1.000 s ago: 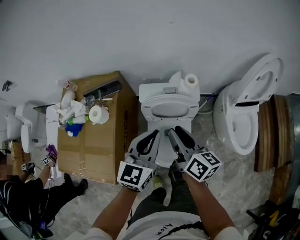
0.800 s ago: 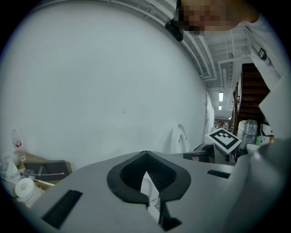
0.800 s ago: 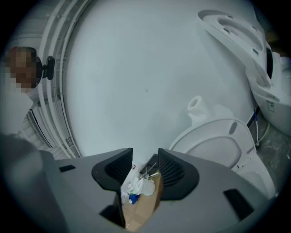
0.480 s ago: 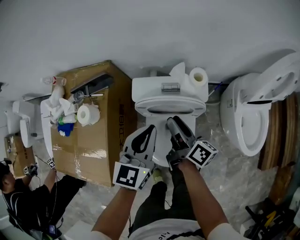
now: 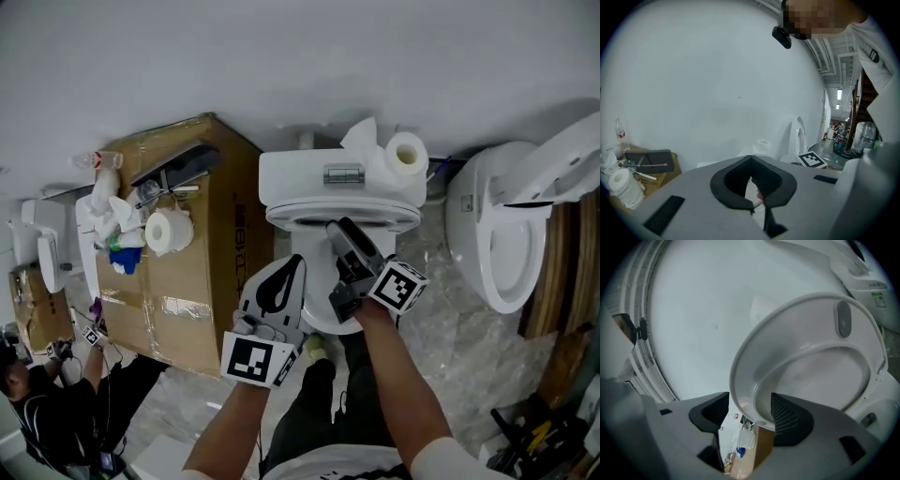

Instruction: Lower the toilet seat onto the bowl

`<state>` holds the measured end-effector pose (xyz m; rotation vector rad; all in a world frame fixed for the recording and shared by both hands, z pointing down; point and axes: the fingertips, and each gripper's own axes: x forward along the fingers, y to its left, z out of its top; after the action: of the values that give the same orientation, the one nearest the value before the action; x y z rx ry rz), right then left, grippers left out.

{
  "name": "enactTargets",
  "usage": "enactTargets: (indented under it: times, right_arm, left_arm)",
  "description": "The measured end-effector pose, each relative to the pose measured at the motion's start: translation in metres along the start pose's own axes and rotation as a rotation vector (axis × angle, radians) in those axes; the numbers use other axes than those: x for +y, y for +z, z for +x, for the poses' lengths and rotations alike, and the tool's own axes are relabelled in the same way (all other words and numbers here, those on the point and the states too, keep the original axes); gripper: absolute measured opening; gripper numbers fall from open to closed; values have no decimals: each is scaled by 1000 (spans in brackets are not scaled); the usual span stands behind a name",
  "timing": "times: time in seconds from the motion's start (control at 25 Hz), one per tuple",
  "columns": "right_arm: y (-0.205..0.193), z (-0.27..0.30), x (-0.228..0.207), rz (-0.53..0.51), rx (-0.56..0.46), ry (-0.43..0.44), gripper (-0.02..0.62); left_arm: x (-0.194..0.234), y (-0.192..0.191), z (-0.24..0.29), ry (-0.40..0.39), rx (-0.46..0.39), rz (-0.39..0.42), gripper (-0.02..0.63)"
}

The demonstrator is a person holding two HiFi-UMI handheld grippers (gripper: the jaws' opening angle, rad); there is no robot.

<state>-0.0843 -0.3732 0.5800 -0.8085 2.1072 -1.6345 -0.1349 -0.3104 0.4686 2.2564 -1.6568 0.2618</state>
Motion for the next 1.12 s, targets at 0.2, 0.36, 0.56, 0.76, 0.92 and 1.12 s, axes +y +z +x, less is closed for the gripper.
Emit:
enactTargets:
  times: [0.2,0.36,0.56,0.76,0.92,1.12]
  right_arm:
    - [5,11,2,-35,-4,19,265]
    - [8,14,7,-66,4,31,265]
    - [0,6,11,-67,12,37,265]
    - [-14,-12,16,-58,32,61,268]
    - [-34,-33,20,-56,47,77,270]
    - [-66,-66,18,-53,54,62,270]
  left_arm:
    - [3,-6,-2,6,4,-6,9]
    - [3,-8,-6,6,3,-7,9]
    - [2,-11,-13,7,2,-6,9]
    - [0,-12,-25,2,-6,-1,9]
    - [-6,-16,-39,-18,-11,8,9]
    - [-16,-25,-61,-48,-17,18,9]
